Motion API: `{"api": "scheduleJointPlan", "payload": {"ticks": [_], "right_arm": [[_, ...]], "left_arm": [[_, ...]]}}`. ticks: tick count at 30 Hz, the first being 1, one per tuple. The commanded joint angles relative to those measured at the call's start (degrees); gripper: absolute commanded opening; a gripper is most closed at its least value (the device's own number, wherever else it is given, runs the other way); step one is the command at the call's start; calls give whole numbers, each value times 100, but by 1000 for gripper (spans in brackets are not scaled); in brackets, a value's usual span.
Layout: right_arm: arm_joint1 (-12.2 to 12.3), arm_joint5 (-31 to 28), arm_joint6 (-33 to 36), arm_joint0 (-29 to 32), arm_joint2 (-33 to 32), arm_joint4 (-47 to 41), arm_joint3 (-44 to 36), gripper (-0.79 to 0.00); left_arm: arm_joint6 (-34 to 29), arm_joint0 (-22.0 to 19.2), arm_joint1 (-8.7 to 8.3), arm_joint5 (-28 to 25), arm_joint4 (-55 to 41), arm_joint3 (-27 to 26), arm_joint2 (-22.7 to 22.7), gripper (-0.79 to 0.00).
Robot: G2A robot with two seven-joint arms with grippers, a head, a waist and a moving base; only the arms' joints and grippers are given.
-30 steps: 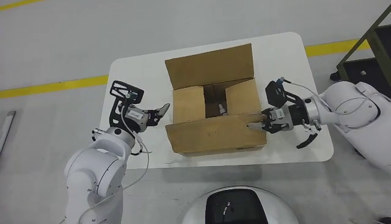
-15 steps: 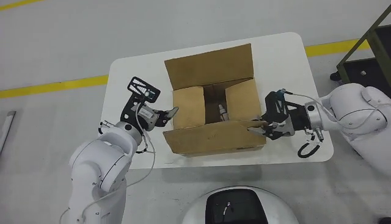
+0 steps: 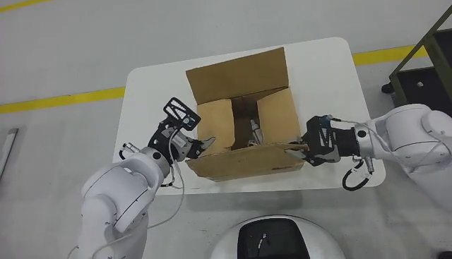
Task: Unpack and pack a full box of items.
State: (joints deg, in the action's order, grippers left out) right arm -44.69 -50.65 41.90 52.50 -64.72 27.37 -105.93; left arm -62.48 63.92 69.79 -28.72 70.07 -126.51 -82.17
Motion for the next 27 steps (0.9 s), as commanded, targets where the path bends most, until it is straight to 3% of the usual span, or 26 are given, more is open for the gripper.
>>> {"api": "scheduleJointPlan", "payload": {"ticks": [1,3,4,7,9,11,12,15,16,20,21,22,23,24,27], "right_arm": [[3,-9,-51,35,-14,48,-23,-770],[7,-13,-94,73,-29,92,-38,-659],[8,-11,-124,89,-37,98,-43,-533],[16,-58,-220,147,-68,34,-18,-397],[29,-97,-226,154,-118,-2,5,-194],[38,-172,-291,174,-159,-126,25,-332],[44,-204,-297,181,-178,-160,38,-308],[58,-262,-368,207,-239,-280,57,-37],[62,-269,-421,212,-277,-341,73,0],[76,-342,-919,324,-527,-737,239,0],[79,-311,-1099,372,-618,-876,329,-52],[82,-325,-1207,424,-675,-954,366,-483],[85,-346,-1285,477,-709,-1054,406,-748],[87,-392,-1353,497,-756,-1111,422,-785],[85,-433,-1513,573,-817,-1281,519,-785]], "left_arm": [[-23,14,-11,-34,-48,-5,43,0],[-58,32,-25,-47,-93,-39,56,0],[-91,45,-35,-98,-117,-60,73,0],[-140,71,-58,-102,-167,-112,65,0],[-166,92,-76,-139,-181,-144,60,0],[-183,123,-92,-152,-199,-158,59,0],[-191,134,-100,-154,-208,-172,56,0],[-201,149,-124,-190,-211,-211,53,0],[-199,152,-133,-197,-210,-226,48,0],[-220,164,-166,-239,-256,-301,23,0],[-234,186,-171,-200,-340,-305,13,0],[-263,207,-175,-134,-462,-312,-2,0],[-316,215,-180,-76,-583,-338,-25,0],[-384,207,-190,-81,-634,-373,-44,0],[-492,192,-224,-182,-702,-423,-82,0]]}}
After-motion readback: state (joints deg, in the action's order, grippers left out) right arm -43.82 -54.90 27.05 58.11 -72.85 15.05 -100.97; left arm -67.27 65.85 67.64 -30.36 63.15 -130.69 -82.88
